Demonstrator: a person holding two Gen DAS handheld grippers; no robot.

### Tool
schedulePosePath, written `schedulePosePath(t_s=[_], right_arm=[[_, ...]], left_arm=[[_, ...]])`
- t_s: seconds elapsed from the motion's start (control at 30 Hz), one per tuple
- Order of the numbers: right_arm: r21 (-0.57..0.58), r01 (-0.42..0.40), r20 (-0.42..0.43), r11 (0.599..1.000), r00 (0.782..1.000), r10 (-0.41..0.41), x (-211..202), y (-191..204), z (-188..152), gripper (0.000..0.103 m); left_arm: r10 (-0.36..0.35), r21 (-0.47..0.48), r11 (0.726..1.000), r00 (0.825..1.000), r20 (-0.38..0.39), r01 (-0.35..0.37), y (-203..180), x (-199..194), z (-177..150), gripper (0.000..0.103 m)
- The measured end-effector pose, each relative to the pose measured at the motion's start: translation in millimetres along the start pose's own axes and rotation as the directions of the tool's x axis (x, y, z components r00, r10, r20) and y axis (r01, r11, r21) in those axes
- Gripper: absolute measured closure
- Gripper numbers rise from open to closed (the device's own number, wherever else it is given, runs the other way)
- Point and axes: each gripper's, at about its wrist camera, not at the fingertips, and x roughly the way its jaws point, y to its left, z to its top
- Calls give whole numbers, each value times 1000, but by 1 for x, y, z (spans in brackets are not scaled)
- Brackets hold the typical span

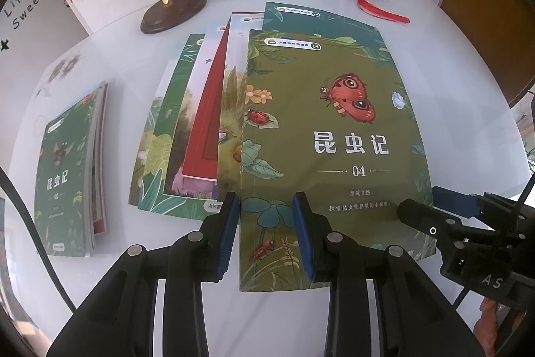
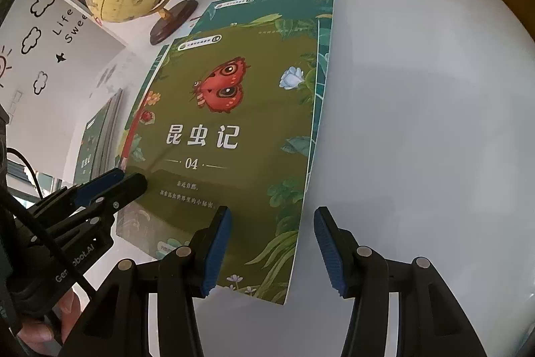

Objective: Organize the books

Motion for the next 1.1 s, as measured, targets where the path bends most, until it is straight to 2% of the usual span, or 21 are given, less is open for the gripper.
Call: schedulePosePath(t_s=[0.33,0.5,0.6,0.7,0.77,0.8,0.87,0.97,1.1], right_arm=[[1,-19,-7,1000,1000,19,1,3,0,52],[14,-39,0,999,999,39,2,-1,-1,52],[39,-64,5,997,998,64,2,-5,1,52],[57,-95,6,994,995,95,4,-8,8,52],[73,-98,10,992,995,98,5,-10,11,52],[75,-98,13,992,995,97,5,-9,12,53],[81,-94,17,992,996,93,4,-10,11,57],[77,-111,40,991,993,108,-7,-11,7,64],[30,-174,68,984,983,171,-26,-9,3,65]], left_arm=[[-3,8,1000,1000,-4,3,2,-2,-4,74],[20,-12,1000,1000,-10,-20,10,-5,-10,72],[-5,-48,999,1000,-28,4,14,-3,-6,72],[-10,-40,999,1000,-24,9,11,0,0,72],[-41,-36,999,999,-19,40,7,3,3,72],[-63,-43,997,998,-18,62,7,4,4,70],[-60,-57,997,998,-14,59,7,4,4,70],[-53,-29,998,998,-28,52,4,0,-1,71],[-93,21,995,995,-33,94,0,-17,-20,71]])
